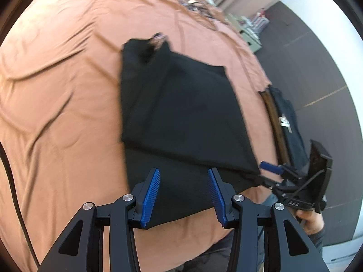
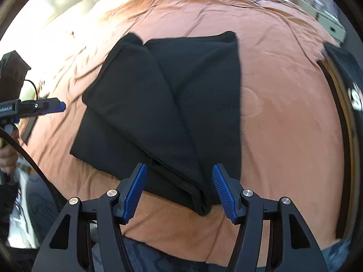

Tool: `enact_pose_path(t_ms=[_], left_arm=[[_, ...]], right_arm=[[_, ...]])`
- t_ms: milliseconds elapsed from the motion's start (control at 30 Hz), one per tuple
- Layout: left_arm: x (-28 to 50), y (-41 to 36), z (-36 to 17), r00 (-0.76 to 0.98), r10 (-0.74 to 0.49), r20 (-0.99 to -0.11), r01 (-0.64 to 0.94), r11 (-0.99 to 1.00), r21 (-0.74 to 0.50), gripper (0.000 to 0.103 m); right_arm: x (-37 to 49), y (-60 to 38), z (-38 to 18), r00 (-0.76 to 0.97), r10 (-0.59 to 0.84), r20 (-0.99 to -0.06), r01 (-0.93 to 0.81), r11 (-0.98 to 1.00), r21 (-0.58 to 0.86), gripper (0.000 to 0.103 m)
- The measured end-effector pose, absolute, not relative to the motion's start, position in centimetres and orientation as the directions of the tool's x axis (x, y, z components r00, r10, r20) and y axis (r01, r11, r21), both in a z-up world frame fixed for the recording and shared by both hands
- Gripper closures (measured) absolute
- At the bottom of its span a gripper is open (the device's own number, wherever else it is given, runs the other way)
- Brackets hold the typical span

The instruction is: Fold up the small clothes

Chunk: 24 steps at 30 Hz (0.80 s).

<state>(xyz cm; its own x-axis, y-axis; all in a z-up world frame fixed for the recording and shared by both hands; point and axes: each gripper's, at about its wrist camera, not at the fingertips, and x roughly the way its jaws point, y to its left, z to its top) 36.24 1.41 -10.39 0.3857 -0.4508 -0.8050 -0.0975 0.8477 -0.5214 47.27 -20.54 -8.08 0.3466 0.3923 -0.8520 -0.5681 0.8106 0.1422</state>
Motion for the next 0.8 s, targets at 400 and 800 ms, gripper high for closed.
enact_pose_path(t_ms=[400, 800], left_arm=[[35.6, 2.4, -16.1, 0.274, -0.418, -0.866, -0.194, 0.858, -0.476, 0.057], [37.7, 0.5, -16.8, 0.248, -0.391, -0.886, -0.175, 0.882, -0.438, 0.057]], right_arm=[[49.7, -14.6, -11.1, 0.38, 0.256, -0.889, -0.648, 0.76, -0.058, 0.06], [54.0, -21.6, -9.7, 0.351, 0.42, -0.837, -0.504, 0.838, 0.209, 0.095]])
